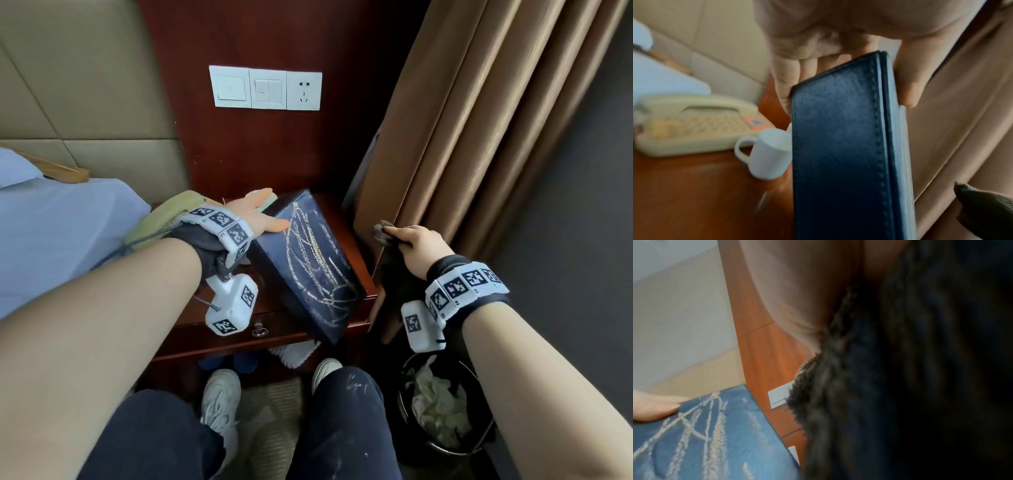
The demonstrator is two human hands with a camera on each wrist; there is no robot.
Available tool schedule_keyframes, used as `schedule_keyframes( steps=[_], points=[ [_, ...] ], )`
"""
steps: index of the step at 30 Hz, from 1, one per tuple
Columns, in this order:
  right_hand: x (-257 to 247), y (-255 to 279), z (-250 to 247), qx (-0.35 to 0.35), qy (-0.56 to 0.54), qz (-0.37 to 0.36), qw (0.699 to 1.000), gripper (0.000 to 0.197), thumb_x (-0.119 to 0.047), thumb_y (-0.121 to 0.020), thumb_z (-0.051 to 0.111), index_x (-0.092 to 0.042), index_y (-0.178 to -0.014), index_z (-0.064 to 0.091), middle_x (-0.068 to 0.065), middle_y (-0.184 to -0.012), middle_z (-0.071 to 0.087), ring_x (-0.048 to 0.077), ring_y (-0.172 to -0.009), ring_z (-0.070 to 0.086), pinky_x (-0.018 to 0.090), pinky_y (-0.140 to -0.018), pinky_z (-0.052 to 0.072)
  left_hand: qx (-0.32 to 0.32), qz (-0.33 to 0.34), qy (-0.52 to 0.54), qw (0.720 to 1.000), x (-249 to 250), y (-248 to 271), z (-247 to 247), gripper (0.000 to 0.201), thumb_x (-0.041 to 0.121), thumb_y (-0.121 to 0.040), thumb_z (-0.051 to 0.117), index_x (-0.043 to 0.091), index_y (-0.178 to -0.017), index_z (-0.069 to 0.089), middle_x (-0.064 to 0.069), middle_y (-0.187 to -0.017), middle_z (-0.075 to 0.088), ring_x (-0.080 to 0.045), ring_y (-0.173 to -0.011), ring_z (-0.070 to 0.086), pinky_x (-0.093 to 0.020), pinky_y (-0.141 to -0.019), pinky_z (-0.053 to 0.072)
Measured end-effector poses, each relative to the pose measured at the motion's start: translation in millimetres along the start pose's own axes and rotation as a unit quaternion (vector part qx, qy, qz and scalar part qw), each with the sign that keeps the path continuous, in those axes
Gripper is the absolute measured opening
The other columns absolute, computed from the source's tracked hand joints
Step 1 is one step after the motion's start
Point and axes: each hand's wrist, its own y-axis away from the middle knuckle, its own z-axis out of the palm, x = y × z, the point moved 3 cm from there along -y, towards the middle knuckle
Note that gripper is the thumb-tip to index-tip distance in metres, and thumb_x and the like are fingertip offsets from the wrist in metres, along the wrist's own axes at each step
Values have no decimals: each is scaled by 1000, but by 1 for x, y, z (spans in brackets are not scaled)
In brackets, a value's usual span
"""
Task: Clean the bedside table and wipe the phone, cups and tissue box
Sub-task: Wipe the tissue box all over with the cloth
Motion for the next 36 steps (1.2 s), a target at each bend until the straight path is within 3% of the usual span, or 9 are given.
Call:
schedule_keyframes(
  steps=[4, 9, 13, 17, 19, 26, 32, 34, 36],
  points=[
    [21, 12, 8, -10, 6, 59, 998, 49, -10, -95, 36, -36, -136, 43, 5, -138, 46, 35, -127, 38, 36, -108, 33, -23, -56, 74, 995, -9, -6, 33, 73, 39, -91, 52, 22, -150, 12, -7, -155, 21, -30, -140, 26, -35, -110, 23],
    [39, 34, 40, -82, 39, 118, 989, 53, -13, -94, 33, -40, -139, 36, 2, -144, 41, 34, -130, 33, 36, -107, 34, -7, -81, 117, 990, -29, -5, 63, 61, 35, -94, 49, 10, -145, 25, -14, -149, 32, -32, -135, 32, -39, -113, 24],
    [43, 35, 66, -117, 18, 127, 985, 50, -15, -94, 35, -40, -138, 38, 4, -144, 42, 33, -131, 35, 33, -110, 32, -38, -79, 188, 978, -47, -4, 81, 60, 38, -94, 48, 17, -146, 26, -11, -148, 36, -32, -134, 36, -45, -113, 27],
    [41, 32, 82, -109, -18, 143, 984, 47, -14, -94, 37, -36, -136, 42, 5, -141, 43, 31, -129, 40, 33, -109, 33, -64, -114, 210, 969, -58, -4, 105, 84, 59, -79, 52, 20, -147, 21, -12, -149, 35, -34, -134, 37, -49, -110, 33],
    [42, 30, 86, -93, -39, 154, 983, 46, -14, -94, 38, -34, -135, 44, 5, -139, 45, 31, -128, 41, 34, -109, 33, -59, -131, 233, 962, -69, -11, 119, 79, 54, -82, 54, 21, -147, 23, -13, -146, 39, -36, -131, 41, -50, -108, 35],
    [31, 19, 96, -78, -94, 126, 984, 48, -9, -93, 40, -29, -135, 47, 9, -136, 51, 30, -129, 42, 34, -111, 31, -48, -164, 185, 968, -86, -20, 120, 54, 39, -95, 44, 15, -142, 34, -9, -141, 45, -34, -127, 45, -36, -107, 36],
    [16, 11, 103, -68, -147, 71, 984, 48, -2, -90, 42, -22, -133, 51, 6, -137, 52, 22, -130, 44, 25, -111, 27, -47, -171, 147, 973, -95, -18, 107, 31, 36, -96, 43, 8, -105, 54, -22, -117, 60, -35, -104, 57, -39, -92, 43],
    [15, 13, 100, -70, -161, 66, 982, 46, -1, -91, 42, -19, -132, 52, 6, -136, 53, 20, -130, 45, 17, -106, 25, -43, -157, 104, 981, -96, -17, 105, 41, 39, -94, 47, 10, -123, 50, -19, -123, 57, -32, -105, 54, -35, -90, 39],
    [18, 15, 93, -56, -189, 82, 977, 43, 0, -92, 42, -16, -130, 53, 7, -133, 55, 19, -127, 47, 9, -100, 25, -20, -119, 47, 992, -92, -16, 104, 69, 41, -88, 57, 13, -144, 28, -16, -141, 42, -32, -125, 43, -37, -101, 34]
  ],
)
